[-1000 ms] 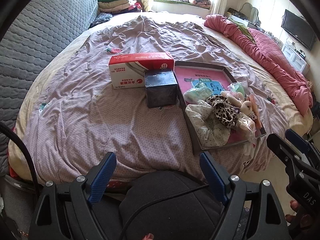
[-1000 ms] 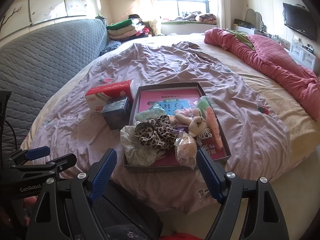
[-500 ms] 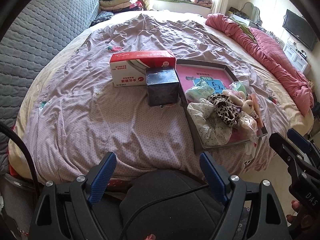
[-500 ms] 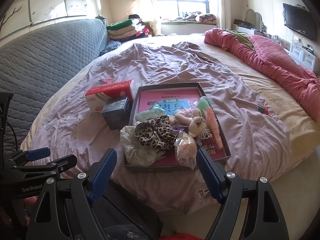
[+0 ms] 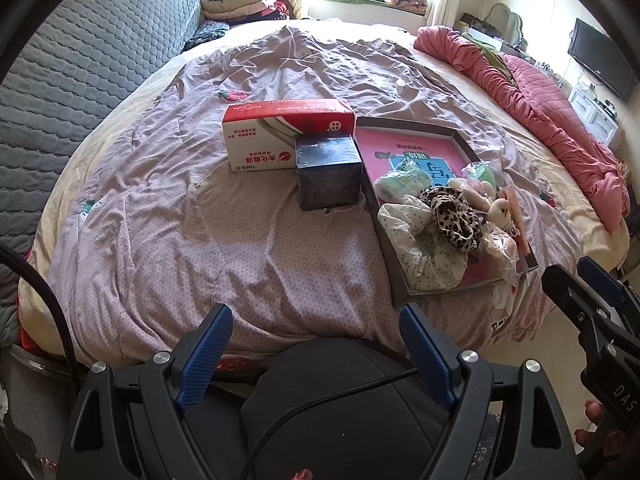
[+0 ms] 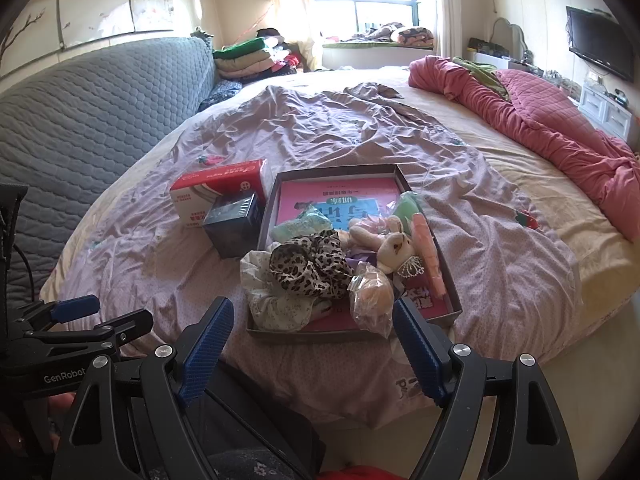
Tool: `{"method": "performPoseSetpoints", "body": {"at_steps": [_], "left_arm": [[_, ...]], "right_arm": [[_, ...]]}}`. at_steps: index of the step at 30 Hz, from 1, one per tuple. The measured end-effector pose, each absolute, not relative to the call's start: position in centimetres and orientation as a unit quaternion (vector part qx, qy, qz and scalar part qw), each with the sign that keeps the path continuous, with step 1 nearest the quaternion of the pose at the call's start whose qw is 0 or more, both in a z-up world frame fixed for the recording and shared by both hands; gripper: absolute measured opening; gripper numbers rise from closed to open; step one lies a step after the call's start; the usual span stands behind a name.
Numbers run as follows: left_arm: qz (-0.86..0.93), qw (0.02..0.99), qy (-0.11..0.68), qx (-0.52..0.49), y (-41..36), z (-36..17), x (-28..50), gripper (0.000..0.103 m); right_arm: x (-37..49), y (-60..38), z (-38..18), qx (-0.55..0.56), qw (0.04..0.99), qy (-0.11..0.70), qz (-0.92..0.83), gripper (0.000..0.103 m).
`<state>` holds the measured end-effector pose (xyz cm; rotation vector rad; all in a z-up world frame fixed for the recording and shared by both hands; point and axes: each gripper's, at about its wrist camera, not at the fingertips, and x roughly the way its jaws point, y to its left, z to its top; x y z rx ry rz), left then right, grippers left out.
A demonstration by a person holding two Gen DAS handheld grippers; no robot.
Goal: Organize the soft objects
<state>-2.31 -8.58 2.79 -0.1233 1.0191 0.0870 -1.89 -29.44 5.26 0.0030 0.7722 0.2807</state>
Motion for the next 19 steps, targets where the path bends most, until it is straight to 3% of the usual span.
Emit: {"method": "performPoseSetpoints", "body": {"at_steps": [19], "left_arm": [[0.054,0.864,0.494,-0.082,-6.6,2.1,-1.8,0.085]], "right_arm": [[-1.1,-30.7,5.6,0.009,0.92,0.371,0.126,0.083]]}}
